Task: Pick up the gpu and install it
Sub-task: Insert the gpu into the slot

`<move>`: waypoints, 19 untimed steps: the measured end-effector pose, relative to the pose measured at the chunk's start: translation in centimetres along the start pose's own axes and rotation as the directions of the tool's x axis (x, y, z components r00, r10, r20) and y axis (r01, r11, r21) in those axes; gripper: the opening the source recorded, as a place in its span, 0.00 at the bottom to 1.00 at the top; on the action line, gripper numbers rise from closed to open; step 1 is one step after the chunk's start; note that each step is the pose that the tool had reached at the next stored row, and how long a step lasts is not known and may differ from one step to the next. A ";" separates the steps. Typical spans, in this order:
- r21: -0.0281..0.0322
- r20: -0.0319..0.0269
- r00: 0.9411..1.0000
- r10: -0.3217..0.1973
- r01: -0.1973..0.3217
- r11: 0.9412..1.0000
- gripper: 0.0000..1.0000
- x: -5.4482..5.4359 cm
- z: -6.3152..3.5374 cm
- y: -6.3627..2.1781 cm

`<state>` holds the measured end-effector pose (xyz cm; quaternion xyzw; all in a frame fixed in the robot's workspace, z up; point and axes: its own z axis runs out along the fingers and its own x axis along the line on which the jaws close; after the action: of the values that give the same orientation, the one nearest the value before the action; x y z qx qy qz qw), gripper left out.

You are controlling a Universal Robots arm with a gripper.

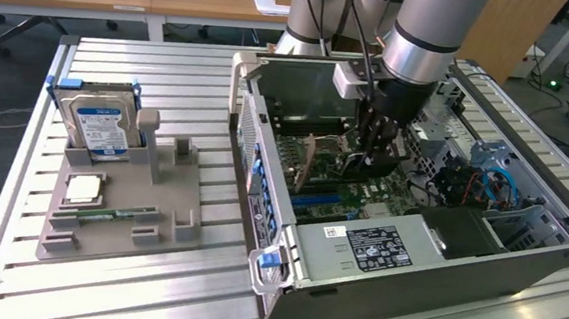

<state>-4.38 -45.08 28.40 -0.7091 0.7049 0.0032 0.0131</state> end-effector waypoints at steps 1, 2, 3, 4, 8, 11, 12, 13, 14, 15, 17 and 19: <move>0.000 0.000 1.000 0.000 0.000 1.000 0.26 0.0 0.00 0.09; 0.000 0.000 1.000 0.000 0.000 1.000 0.26 0.0 0.00 0.16; 0.000 0.000 1.000 0.000 0.000 1.000 0.26 0.0 0.00 0.20; 0.000 0.000 1.000 0.000 0.000 1.000 0.26 0.1 0.00 0.23; 0.000 0.000 1.000 0.000 0.000 1.000 0.26 0.2 0.07 0.26; 0.000 0.000 1.000 0.000 0.000 1.000 0.26 0.2 0.07 0.27; 0.000 0.000 1.000 0.000 0.000 1.000 0.26 0.2 0.07 0.27; 0.000 0.000 1.000 0.000 0.000 1.000 0.26 0.2 0.07 0.31; 0.000 0.000 1.000 0.000 0.000 1.000 0.26 0.2 0.07 0.36; 0.000 0.000 1.000 0.000 0.000 1.000 0.26 0.2 0.07 0.42; 0.001 0.000 1.000 0.000 0.000 1.000 0.26 0.2 0.06 0.59; 0.001 0.000 1.000 0.000 0.000 1.000 0.26 0.2 0.07 0.61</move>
<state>-4.99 -45.24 28.32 -0.7091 0.7050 0.0030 0.0133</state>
